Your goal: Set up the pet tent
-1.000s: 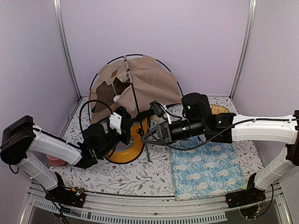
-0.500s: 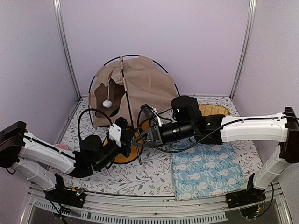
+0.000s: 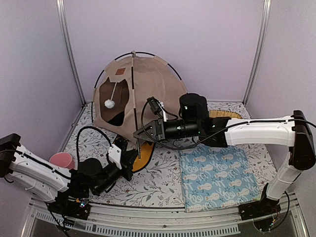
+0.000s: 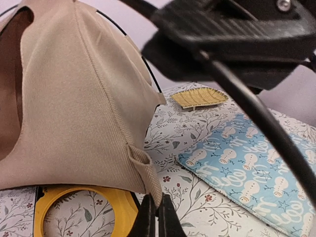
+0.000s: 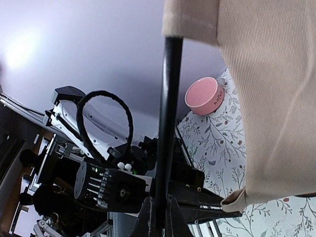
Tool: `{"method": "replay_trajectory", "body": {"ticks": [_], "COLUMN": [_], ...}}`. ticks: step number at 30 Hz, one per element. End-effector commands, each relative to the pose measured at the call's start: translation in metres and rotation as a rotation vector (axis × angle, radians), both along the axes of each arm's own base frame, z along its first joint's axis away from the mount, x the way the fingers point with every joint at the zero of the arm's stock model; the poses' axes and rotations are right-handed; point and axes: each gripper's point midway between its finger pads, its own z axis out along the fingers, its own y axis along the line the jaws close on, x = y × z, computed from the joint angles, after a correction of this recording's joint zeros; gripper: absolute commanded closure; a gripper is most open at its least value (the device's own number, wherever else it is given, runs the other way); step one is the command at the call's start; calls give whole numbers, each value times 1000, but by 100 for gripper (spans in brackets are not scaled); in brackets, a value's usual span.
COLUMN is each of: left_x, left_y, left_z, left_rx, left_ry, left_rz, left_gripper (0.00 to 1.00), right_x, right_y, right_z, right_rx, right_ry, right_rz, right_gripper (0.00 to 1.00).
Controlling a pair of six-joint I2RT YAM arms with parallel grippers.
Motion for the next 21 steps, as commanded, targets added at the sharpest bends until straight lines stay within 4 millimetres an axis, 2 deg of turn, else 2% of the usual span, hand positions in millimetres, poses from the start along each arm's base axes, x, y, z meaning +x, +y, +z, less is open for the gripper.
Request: {"method": "replay_trajectory", "body": {"ticks": [1, 5, 11, 21], "left_x": [-24, -32, -40, -51], "left_y": [-2, 0, 1, -1], "left_z": [-8, -8, -14, -16], "left_rx": [-5, -10, -1, 7], "left_ry": [37, 47, 66, 69], "left_rz": [-60, -68, -72, -88], "left_gripper": [100, 100, 100, 100], "right_x": [42, 53, 72, 91], "right_y": [6, 10, 5, 4], "right_z": [47, 50, 55, 58], "right_rx": [150, 171, 184, 195], "right_ry": [-89, -107, -147, -164], "right_rz": [-132, -175, -278, -363], "right_gripper": [100, 100, 100, 100]}}
